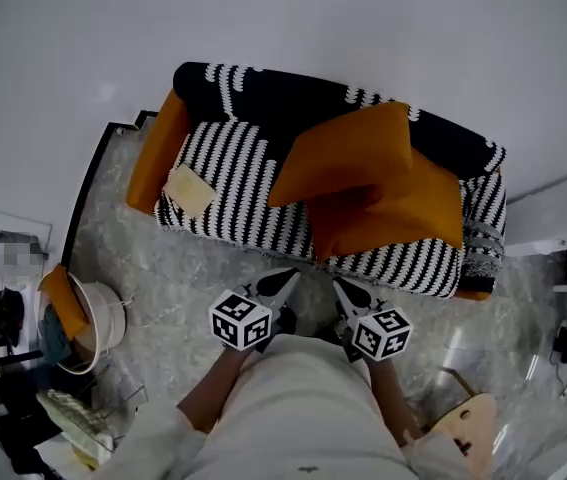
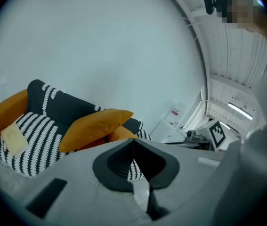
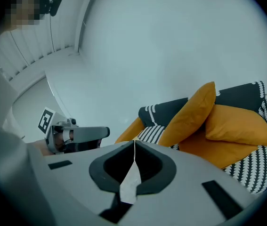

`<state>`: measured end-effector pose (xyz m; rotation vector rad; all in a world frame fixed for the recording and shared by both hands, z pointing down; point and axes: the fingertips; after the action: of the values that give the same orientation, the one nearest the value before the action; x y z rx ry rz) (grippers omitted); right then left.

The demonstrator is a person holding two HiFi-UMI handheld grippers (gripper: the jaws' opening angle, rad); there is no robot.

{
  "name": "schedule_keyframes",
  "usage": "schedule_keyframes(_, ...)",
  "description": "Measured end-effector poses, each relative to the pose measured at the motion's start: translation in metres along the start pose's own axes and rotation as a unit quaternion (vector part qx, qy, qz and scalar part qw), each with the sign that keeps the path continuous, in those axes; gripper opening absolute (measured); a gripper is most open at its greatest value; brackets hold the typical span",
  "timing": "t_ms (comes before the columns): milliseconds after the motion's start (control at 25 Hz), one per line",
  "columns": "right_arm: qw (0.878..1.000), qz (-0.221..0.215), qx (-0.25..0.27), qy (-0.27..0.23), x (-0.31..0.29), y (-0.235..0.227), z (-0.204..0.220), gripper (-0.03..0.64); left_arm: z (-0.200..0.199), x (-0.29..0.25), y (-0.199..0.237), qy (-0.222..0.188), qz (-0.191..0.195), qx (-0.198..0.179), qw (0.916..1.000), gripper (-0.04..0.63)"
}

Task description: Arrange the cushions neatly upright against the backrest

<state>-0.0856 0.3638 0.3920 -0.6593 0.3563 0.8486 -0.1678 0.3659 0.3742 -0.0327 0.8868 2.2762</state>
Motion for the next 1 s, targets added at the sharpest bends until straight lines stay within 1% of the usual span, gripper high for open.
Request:
schedule_keyframes(120,1.000,0.003,0.005,-0.002,-0.028,0.018,-0.012,0.009,-0.017,0.021,0.024,-0.006,0.003,-0.011,0.9999,0.012)
schedule_keyframes(280,0.999,0.014,0.029,0.005,-0.061,0.035,-0.020,0.009,-0.030,0.050,0.055,-0.019,0.001,-0.007,0.9998,0.012)
schedule_keyframes(400,0.999,0.024,0.038,0.010,-0.077,0.043,-0.026,0.009,-0.034,0.066,0.067,-0.018,0.000,-0.009,0.9998,0.012)
schedule_keyframes(600,0.997,0.051,0.055,0.025,-0.095,0.041,-0.035,0.011,-0.025,0.075,0.082,0.009,-0.004,-0.020,0.9997,0.014)
schedule_keyframes(760,0.995,0.059,0.075,0.039,-0.107,0.034,-0.043,0.010,-0.018,0.076,0.097,0.021,-0.008,-0.008,0.9997,0.014)
schedule_keyframes(920,0.992,0.073,0.083,0.054,-0.128,0.015,-0.050,0.011,-0.026,0.075,0.114,0.034,-0.016,-0.010,0.9992,0.012)
schedule_keyframes(1000,0.989,0.085,0.103,0.064,-0.142,0.001,-0.054,0.011,-0.034,0.073,0.126,0.037,-0.022,-0.010,0.9990,0.012)
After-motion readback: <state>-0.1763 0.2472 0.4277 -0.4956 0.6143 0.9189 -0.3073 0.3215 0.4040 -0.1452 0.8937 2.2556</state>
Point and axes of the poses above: the fingertips, and each gripper's own axes: x backward along the fingers, y to its left, z out of its underside, and after that the axes turned 11 degrees about z, right-handed
